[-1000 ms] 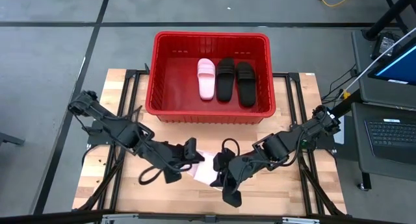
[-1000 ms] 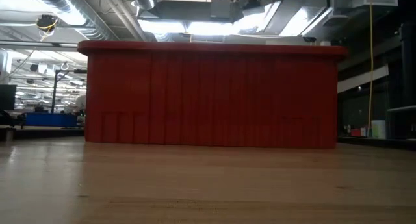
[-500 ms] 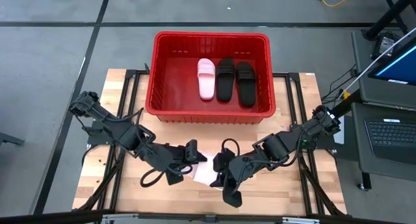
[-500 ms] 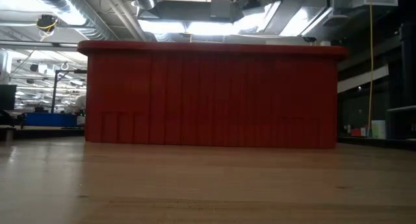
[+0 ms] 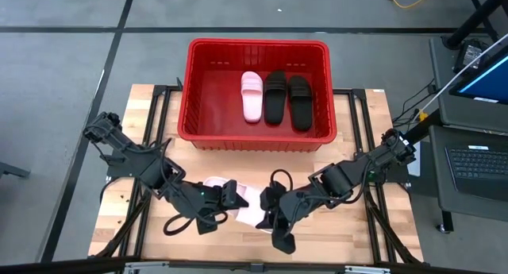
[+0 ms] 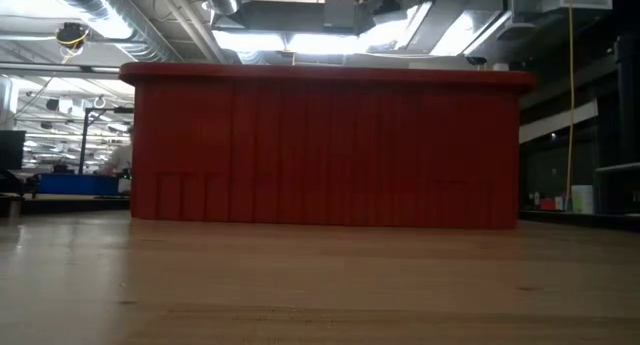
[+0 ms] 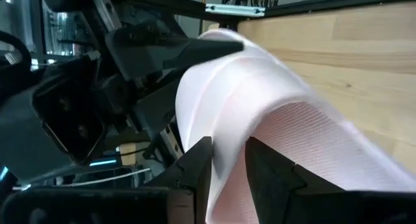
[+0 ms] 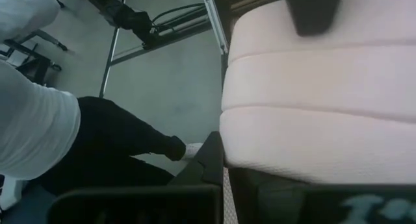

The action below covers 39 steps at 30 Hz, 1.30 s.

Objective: Pick and place slides into bin
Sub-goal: Put the pink slipper into the red bin

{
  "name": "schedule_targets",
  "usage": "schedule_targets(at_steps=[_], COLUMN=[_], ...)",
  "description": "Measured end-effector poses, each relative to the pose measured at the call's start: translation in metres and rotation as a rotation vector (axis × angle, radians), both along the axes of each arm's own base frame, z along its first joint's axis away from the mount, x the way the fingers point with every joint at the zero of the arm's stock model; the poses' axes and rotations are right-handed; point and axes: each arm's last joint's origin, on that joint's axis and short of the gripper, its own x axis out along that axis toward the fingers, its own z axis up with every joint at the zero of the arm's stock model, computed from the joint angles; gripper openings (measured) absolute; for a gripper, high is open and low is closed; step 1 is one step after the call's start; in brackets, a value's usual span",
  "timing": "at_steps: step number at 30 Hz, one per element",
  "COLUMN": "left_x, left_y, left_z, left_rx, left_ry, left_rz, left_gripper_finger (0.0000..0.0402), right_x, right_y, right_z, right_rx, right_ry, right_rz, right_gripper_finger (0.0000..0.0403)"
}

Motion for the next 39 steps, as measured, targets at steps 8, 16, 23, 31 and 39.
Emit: schedule_targets(at_steps=[8, 16, 23, 31, 39], left_x=[0.0048, 0.0037, 0.0026, 0.0022, 0.0023], left_y=[0.0054, 0.0028, 0.0017, 0.0017, 0.0032], left_z=[0.0018, 0.0022, 0.0019, 0.0018, 0.0019], left_rx=[-0.031, -0.036, -0.029, -0.005, 0.053], left_ry=[-0.007, -0.011, -0.010, -0.014, -0.029], left_rz=[-0.014, -0.025, -0.022, -0.014, 0.021], left_gripper_finger=[0.0088, 0.0061, 0.0024, 0.0007, 0.0006], right_x=[0.0010, 0.0009, 0.0006, 0.0007, 0.0031], right_y=[0.0006, 0.0006, 0.0004, 0.0004, -0.0033], right_z=[0.0017, 0.0015, 0.0010, 0.0012, 0.0015], right_rx=[0.010, 0.008, 0.005, 0.009, 0.082], right_ry=[-0.019, -0.018, -0.012, -0.012, 0.019], right_rz=[0.001, 0.003, 0.003, 0.000, -0.071], right_gripper_finger=[0.0011, 0.0011, 0.0011, 0.0012, 0.0029])
